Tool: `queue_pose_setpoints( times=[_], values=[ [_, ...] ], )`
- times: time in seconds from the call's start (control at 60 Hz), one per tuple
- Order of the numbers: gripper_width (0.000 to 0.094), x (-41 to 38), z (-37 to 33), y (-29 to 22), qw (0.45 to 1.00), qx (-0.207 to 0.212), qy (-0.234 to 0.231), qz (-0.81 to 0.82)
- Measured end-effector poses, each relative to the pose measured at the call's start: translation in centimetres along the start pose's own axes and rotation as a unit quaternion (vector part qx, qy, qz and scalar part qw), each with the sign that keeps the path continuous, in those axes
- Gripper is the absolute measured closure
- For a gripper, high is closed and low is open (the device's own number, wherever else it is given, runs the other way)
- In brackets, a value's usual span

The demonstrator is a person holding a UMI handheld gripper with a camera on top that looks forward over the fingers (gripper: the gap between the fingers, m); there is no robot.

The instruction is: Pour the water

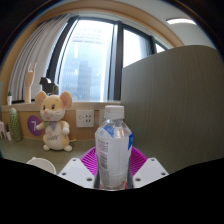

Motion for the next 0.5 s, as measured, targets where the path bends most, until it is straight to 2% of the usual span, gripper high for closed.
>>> queue_pose_setpoints(
  times=[0.1,0.267,0.317,0.383,0.5],
  values=[
    [0.0560,0.2,0.1,0.1,1.000,0.009,0.002,0.025],
    [0.0418,0.2,-0.1,0.2,0.999,0.011,-0.008,0.032],
    [0.0362,0.5,-0.5,0.7,1.000,-0.002,-0.007,0.025],
    [0.0201,0.8,-1.2,2.3,0.999,-0.034,-0.009,0.003],
    [0.0179,0.5,-3.7,4.0,0.998,-0.057,-0.023,-0.019]
  ],
)
Point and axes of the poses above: the point between the fingertips, and its own axes, seen from behind it with the camera up: x to the right, y down, z forward, the way the camera looks, the point moved 2 cm from there along -z, backward, against the way the camera looks, and after that the axes turned 11 degrees about y, right-handed, at the moved point
